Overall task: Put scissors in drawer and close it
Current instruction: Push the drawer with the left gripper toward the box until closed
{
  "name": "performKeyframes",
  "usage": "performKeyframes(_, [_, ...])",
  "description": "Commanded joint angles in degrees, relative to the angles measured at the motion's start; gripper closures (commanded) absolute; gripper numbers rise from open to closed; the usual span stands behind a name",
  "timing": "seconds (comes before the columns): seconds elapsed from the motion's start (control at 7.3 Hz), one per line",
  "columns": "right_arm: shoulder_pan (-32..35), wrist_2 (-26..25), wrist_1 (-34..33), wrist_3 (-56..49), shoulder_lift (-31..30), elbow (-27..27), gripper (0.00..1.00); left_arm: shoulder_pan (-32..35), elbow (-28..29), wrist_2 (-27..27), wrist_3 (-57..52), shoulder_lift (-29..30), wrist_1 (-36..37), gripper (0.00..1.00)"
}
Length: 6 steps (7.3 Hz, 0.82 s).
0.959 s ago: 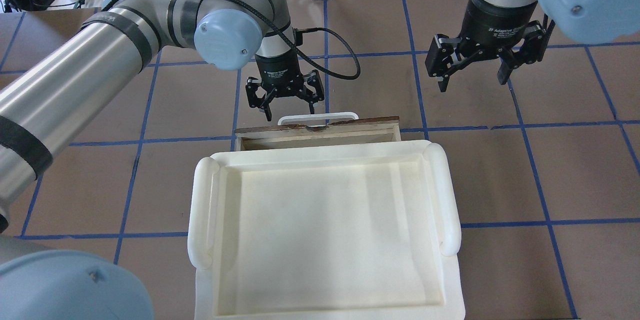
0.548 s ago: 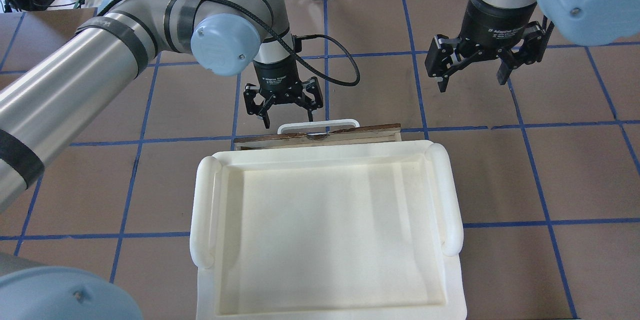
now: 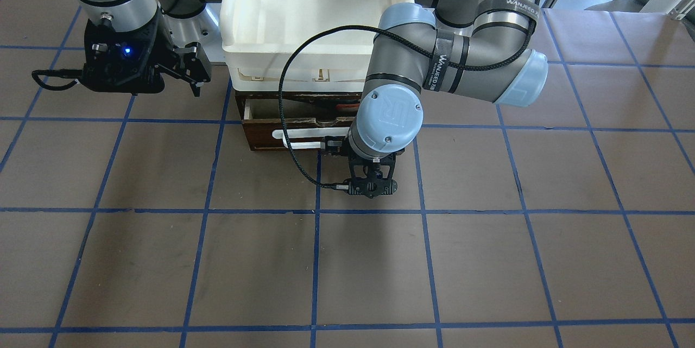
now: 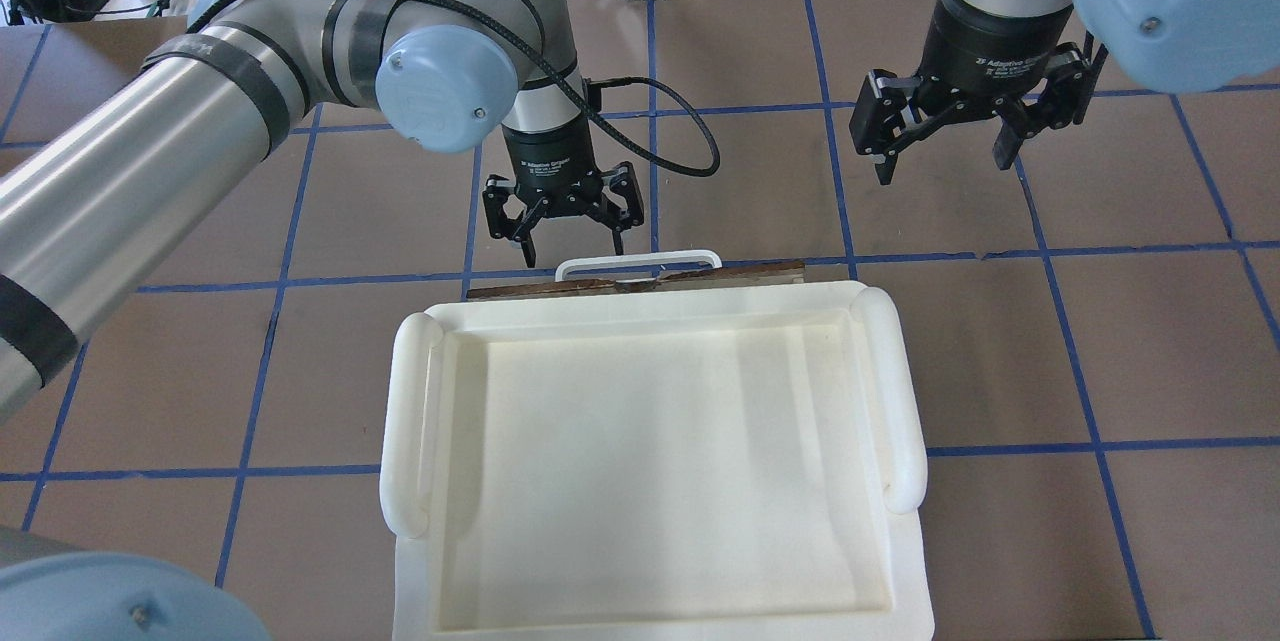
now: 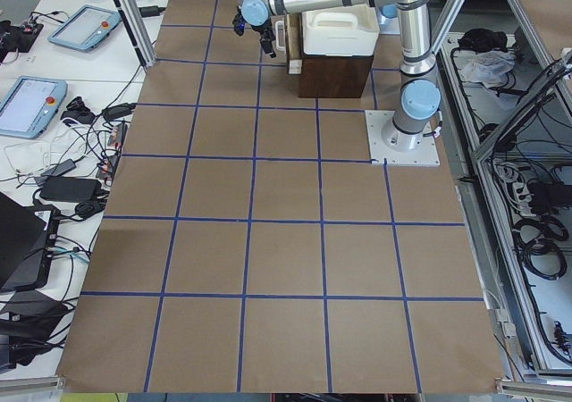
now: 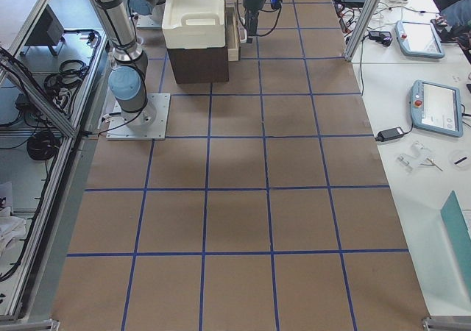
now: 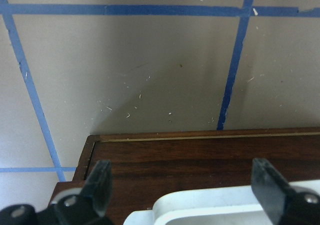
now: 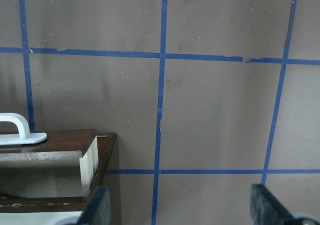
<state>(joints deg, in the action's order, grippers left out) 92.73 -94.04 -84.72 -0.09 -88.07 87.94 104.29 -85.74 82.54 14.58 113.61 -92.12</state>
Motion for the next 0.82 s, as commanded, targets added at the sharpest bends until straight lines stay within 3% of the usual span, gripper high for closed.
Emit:
performKeyframes(0.0, [0.0,0.0,0.0,0.0,0.0,0.0,0.00,0.0,-1.6,0.0,0.0,-0.8,-0.2,0.00])
performKeyframes(0.68, [0.0,0.0,0.0,0.0,0.0,0.0,0.00,0.0,-2.8,-0.1,0.1,-1.6,-2.6,0.00])
